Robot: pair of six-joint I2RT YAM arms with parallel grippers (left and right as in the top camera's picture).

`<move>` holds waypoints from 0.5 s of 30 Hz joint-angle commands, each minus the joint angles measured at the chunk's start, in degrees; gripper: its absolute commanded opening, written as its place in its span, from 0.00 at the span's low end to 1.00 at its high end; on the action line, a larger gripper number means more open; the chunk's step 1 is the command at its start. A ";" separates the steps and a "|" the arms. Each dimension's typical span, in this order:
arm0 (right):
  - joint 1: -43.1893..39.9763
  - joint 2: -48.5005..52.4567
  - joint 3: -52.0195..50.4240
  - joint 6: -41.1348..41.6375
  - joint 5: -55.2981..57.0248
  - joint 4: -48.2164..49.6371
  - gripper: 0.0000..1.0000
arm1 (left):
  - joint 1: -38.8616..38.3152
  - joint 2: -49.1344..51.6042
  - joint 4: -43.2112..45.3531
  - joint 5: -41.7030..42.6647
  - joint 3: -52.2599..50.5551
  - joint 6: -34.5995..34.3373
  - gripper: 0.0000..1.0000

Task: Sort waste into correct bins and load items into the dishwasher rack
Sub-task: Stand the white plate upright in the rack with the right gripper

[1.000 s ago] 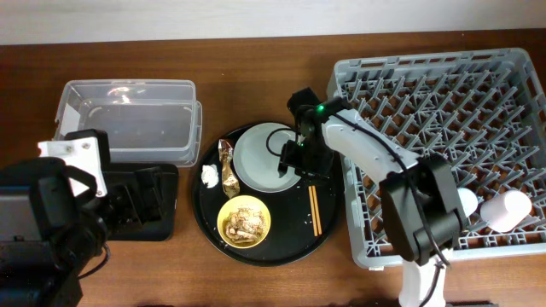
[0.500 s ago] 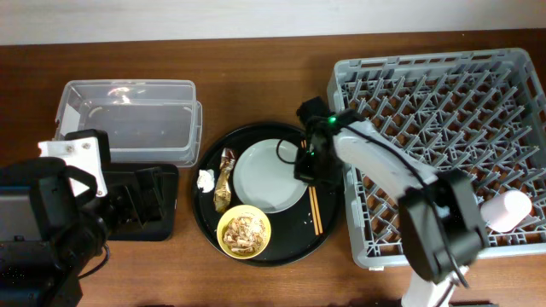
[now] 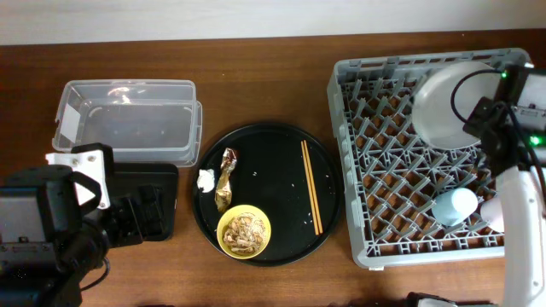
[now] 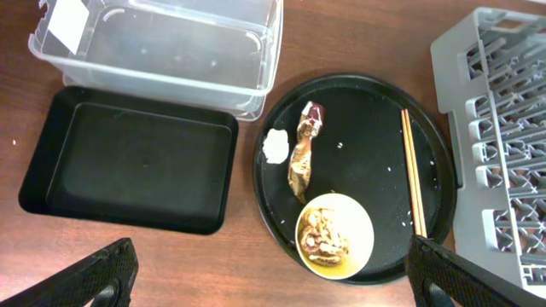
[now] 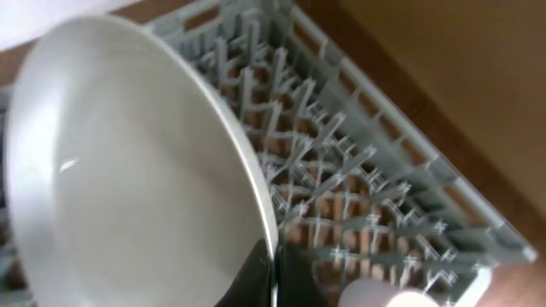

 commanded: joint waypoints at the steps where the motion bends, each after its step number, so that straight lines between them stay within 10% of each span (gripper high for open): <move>1: -0.15 5.44 0.24 -7.87 4.96 2.32 0.04 | 0.11 -0.07 0.04 -0.61 0.26 -0.68 1.00; 12: 11.54 11.19 0.24 -25.66 15.08 11.06 0.05 | 0.11 -0.07 0.04 -0.61 0.26 -0.70 1.00; 15: 13.27 6.51 0.59 -16.63 9.84 7.98 0.69 | 0.11 -0.07 0.02 -0.61 0.26 -0.68 1.00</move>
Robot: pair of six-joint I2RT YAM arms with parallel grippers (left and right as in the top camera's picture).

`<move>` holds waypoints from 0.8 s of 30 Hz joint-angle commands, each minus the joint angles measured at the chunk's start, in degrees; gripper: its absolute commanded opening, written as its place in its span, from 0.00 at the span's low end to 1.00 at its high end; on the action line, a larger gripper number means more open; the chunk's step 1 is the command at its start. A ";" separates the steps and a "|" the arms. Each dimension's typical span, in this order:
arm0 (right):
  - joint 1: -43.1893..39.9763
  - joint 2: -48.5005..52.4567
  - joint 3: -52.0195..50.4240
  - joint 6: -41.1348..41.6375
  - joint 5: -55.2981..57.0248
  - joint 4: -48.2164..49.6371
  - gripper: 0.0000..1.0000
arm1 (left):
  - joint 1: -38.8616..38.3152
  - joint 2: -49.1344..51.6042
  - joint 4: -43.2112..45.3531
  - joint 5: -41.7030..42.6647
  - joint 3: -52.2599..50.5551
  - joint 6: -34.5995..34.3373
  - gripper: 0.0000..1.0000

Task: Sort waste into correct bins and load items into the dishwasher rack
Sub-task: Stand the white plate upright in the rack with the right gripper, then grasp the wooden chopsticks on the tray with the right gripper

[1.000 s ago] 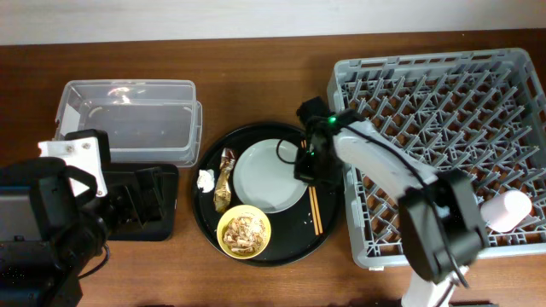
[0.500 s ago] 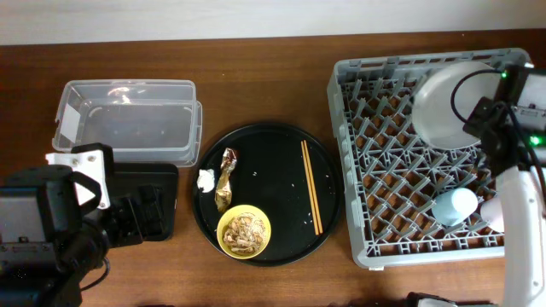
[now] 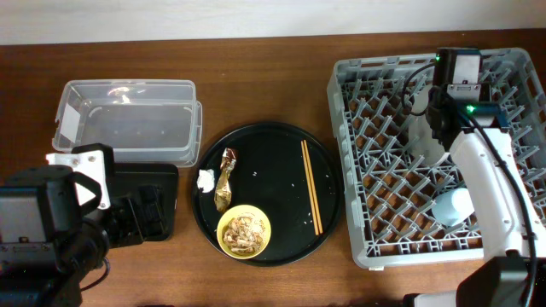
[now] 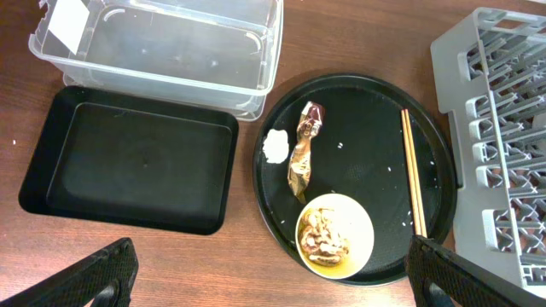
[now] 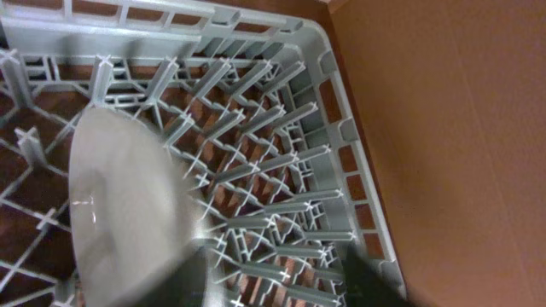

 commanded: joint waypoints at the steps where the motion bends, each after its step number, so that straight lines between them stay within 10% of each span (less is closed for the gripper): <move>1: 3.54 -7.39 1.75 10.82 -7.98 -4.50 0.71 | 0.11 -0.07 0.04 -0.63 0.26 -0.70 1.00; 5: 17.29 -15.30 4.98 18.80 -46.23 -19.71 0.63 | 0.11 -0.07 0.04 -0.61 0.26 -0.70 1.00; 9: 34.71 -5.11 4.66 35.28 -40.81 -30.38 0.73 | 0.11 -0.07 0.04 -0.63 0.26 -0.70 1.00; 17: 34.91 25.88 4.55 37.77 -42.66 -26.95 0.21 | 0.11 -0.07 0.04 -0.63 0.26 -0.70 1.00; 24: 34.64 26.23 3.96 33.00 -35.52 -22.53 0.32 | 0.11 -0.07 0.04 -0.61 0.26 -0.70 1.00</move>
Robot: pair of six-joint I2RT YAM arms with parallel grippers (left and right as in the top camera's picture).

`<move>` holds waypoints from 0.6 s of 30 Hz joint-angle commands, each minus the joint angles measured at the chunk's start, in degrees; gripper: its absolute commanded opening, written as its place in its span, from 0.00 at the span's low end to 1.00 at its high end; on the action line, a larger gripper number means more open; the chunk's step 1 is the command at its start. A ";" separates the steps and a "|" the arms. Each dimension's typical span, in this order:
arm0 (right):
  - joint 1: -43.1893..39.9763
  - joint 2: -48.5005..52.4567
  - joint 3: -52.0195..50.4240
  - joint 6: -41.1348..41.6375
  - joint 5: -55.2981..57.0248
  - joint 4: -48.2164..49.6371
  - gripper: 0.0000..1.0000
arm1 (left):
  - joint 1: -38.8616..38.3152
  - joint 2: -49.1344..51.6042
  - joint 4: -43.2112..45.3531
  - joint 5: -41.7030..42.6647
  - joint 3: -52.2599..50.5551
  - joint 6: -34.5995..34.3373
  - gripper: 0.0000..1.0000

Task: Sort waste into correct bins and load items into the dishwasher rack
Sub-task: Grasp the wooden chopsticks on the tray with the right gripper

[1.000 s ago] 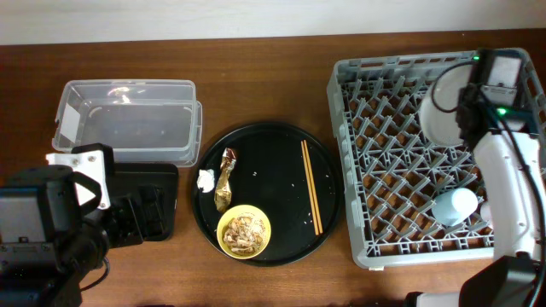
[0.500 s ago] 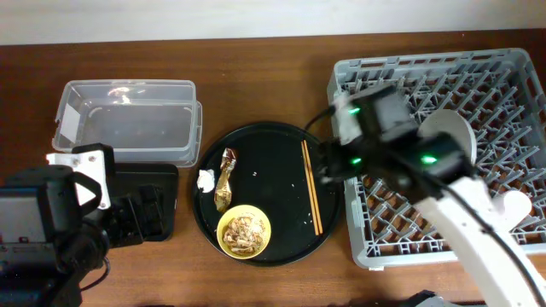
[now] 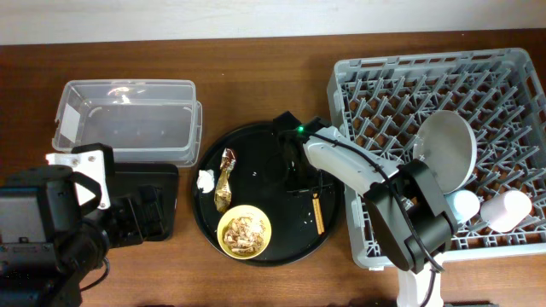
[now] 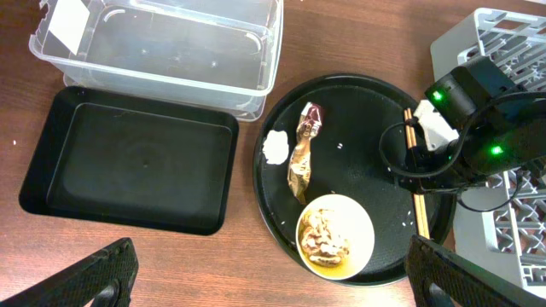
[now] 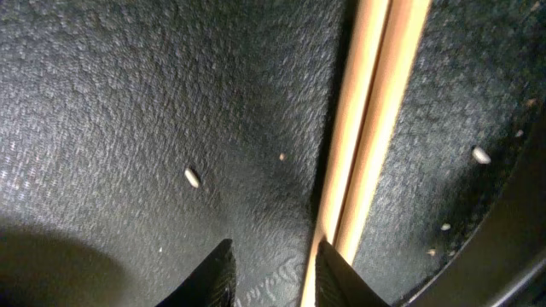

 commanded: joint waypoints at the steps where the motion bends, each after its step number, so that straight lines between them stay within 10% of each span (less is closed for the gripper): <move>1: -0.11 -3.80 -0.22 -3.34 2.38 0.55 0.33 | 0.11 -0.07 -0.02 -0.61 0.26 -0.70 1.00; 18: 0.07 -11.28 -8.20 -1.81 -2.19 9.20 0.23 | 0.11 -0.07 -0.02 -0.61 0.26 -0.70 1.00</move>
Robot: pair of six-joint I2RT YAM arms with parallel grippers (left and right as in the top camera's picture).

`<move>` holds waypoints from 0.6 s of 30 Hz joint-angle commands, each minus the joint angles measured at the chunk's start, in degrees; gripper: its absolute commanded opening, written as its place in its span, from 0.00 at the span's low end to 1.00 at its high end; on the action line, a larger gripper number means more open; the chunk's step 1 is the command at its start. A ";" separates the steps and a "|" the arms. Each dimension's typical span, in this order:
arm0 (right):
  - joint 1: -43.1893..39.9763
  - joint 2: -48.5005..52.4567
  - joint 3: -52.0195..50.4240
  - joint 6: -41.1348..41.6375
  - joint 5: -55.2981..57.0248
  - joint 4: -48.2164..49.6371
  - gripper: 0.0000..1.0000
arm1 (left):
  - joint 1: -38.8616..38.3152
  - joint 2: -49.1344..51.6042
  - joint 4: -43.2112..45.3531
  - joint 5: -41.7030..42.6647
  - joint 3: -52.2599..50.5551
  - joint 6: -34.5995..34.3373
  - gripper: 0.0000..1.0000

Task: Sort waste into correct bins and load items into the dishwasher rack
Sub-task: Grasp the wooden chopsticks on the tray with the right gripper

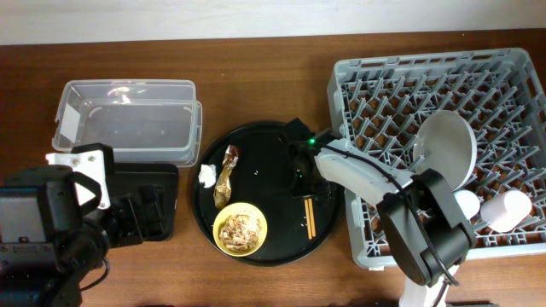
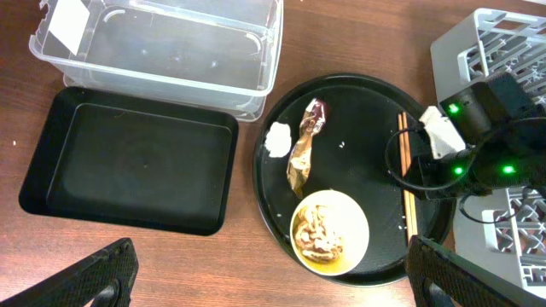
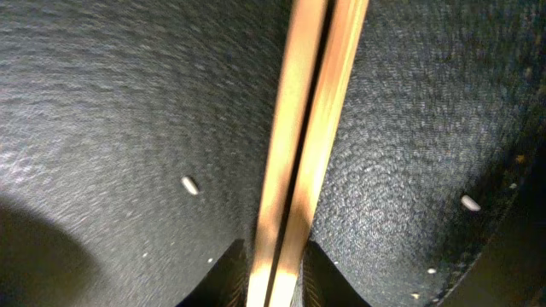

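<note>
A pair of wooden chopsticks [image 3: 309,128] lies on the round black tray [image 1: 264,153], and my right gripper [image 3: 273,277] is shut on them, a finger pressed on each side. From overhead, the right gripper [image 1: 304,181] sits low on the tray's right half, with the chopsticks [image 1: 309,217] sticking out towards me. A yellow bowl of food scraps [image 1: 239,228], a crumpled brown wrapper [image 1: 224,177] and a white tissue wad [image 1: 207,176] share the tray. My left gripper [image 2: 273,290] hangs open, high over the table's left front.
A clear plastic bin [image 1: 128,119] and a black bin [image 2: 128,166] stand at the left. The grey dishwasher rack [image 1: 339,85] on the right holds a white plate [image 1: 448,153] on edge and two cups [image 1: 505,209]. The right arm crosses the rack's near-left corner.
My right gripper was open with the chopsticks off to one side; now it is shut on them. The chopsticks have turned slightly and shifted towards me. The bowl sits a little further left.
My right gripper held the white plate over the rack's far right. Then the plate was down among the prongs. Later the plate stood alone in the rack and the gripper was open on the tray beside the chopsticks. Now it grips them. The left arm stayed still.
</note>
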 commanded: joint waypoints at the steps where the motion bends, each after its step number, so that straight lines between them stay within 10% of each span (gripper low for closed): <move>1: 0.57 -5.75 1.25 0.42 -1.38 -1.29 0.27 | 0.11 -0.07 -0.04 -0.61 0.26 -0.70 1.00; 8: 1.70 -1.36 -5.16 4.31 -1.20 4.63 0.28 | 0.11 -0.07 -0.04 -0.59 0.26 -0.70 1.00; 18: 1.64 -12.09 0.76 2.95 -1.77 -0.35 0.05 | 0.11 -0.07 -0.04 -0.61 0.26 -0.70 1.00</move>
